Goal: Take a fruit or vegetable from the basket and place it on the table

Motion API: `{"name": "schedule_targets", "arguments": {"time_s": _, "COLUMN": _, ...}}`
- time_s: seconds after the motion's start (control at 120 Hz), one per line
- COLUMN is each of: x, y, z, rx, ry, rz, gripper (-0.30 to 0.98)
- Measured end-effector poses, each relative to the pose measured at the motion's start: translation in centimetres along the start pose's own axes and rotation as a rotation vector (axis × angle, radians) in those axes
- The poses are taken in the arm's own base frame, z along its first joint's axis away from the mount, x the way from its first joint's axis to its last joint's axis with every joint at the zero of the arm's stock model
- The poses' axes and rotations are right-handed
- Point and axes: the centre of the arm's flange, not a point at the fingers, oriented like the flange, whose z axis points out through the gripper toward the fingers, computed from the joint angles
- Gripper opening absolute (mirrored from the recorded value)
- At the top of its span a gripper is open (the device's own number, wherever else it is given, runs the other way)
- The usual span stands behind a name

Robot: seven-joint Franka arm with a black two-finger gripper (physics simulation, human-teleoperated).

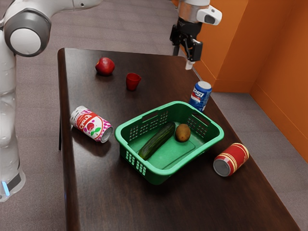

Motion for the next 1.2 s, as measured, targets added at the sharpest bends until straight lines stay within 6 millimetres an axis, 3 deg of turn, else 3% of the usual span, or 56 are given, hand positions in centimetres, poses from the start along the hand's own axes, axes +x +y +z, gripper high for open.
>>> {"name": "schedule_targets", "arguments": {"time_s": 0.242, "x": 0.4, "y": -1.5, "z": 0.5, "rx": 0.018, "ry": -0.019, "rz": -0.04, "gripper": 0.69}}
{"name": "schedule_targets", "arguments": {"time_s": 0.5, "x": 0.1, "y": -0.9, "z": 1.3, "rx": 0.052, "ry": -0.051, "rz": 0.087, "gripper": 0.69}}
{"name": "schedule_targets", "arguments": {"time_s": 0.658, "x": 0.8, "y": -0.2, "z": 6.3, "rx": 0.048, "ry": -0.107, "rz": 0.191, "gripper": 0.68}}
{"name": "schedule_targets", "arguments": {"time_s": 0.858, "x": 0.5, "y": 1.1, "z": 10.7, "rx": -0.003, "ry": -0.135, "rz": 0.3, "gripper": 0.68}}
{"name": "schedule_targets", "arguments": {"time_s": 1.2, "x": 0.4, "y": 2.3, "z": 14.5, "rx": -0.006, "ry": -0.111, "rz": 0.421, "gripper": 0.68}}
